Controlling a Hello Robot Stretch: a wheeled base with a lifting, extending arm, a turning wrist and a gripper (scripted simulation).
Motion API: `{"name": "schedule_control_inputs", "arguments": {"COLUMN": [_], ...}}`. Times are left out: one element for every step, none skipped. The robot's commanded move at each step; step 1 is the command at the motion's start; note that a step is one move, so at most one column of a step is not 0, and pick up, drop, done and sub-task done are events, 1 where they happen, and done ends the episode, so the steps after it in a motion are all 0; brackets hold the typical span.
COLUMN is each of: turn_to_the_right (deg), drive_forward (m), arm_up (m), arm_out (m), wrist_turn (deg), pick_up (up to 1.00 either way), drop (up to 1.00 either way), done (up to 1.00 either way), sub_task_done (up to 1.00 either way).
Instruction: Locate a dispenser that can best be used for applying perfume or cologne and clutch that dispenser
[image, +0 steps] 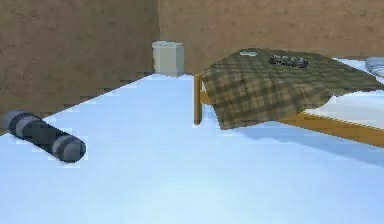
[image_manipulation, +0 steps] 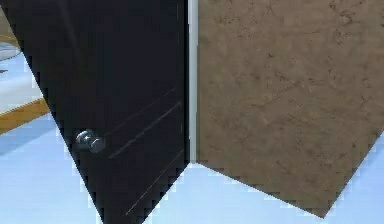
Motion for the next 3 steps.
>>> {"name": "schedule_control_inputs", "arguments": {"turn_to_the_right": [0.0, 30.0, 0.0], "drive_forward": [0.4, 0.0, 0.65], "arm_up": [0.0, 0.0, 0.0], "arm_out": [0.0, 0.0, 0.0], "wrist_turn": [0.0, 0.0, 0.0], "pick_up": [0.0, 0.0, 0.0], "drop": [0.0, 0.0, 0.0], "done": [0.0, 0.0, 0.0], "sub_task_done": [0.0, 0.0, 0.0]}}
